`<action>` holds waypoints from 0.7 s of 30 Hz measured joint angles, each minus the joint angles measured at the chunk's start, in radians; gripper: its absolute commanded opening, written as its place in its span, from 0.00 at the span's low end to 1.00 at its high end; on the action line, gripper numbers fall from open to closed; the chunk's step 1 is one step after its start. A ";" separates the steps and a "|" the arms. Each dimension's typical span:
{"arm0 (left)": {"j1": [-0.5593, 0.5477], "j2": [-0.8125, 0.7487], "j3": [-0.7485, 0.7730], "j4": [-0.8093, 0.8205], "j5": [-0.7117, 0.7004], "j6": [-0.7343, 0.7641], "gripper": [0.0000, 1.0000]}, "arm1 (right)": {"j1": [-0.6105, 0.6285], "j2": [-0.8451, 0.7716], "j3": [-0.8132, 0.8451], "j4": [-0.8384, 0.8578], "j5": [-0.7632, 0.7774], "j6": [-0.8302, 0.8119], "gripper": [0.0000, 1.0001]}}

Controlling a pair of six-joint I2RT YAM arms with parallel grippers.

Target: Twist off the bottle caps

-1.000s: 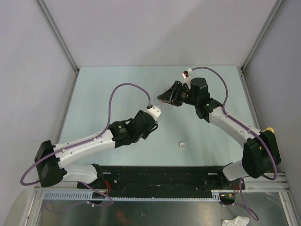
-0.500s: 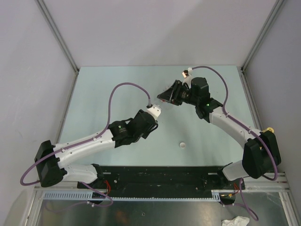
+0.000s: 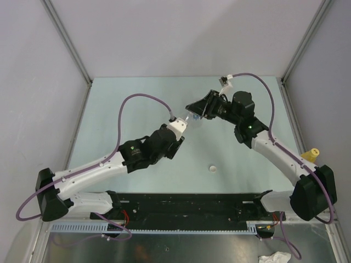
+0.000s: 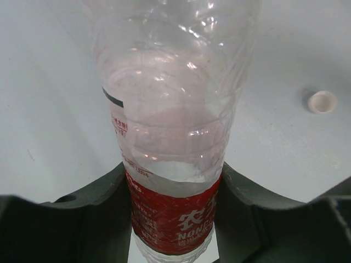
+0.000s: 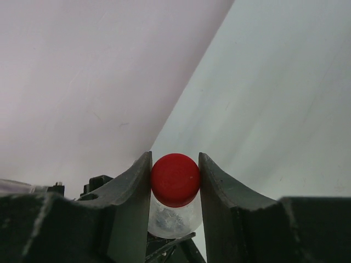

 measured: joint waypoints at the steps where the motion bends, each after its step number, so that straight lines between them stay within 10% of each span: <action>1: -0.001 -0.008 0.000 0.005 0.013 0.001 0.25 | 0.000 -0.011 -0.007 0.011 -0.003 -0.003 0.00; 21: 0.009 -0.257 -0.130 0.202 0.394 0.025 0.25 | -0.062 -0.086 -0.095 0.489 -0.393 0.060 0.00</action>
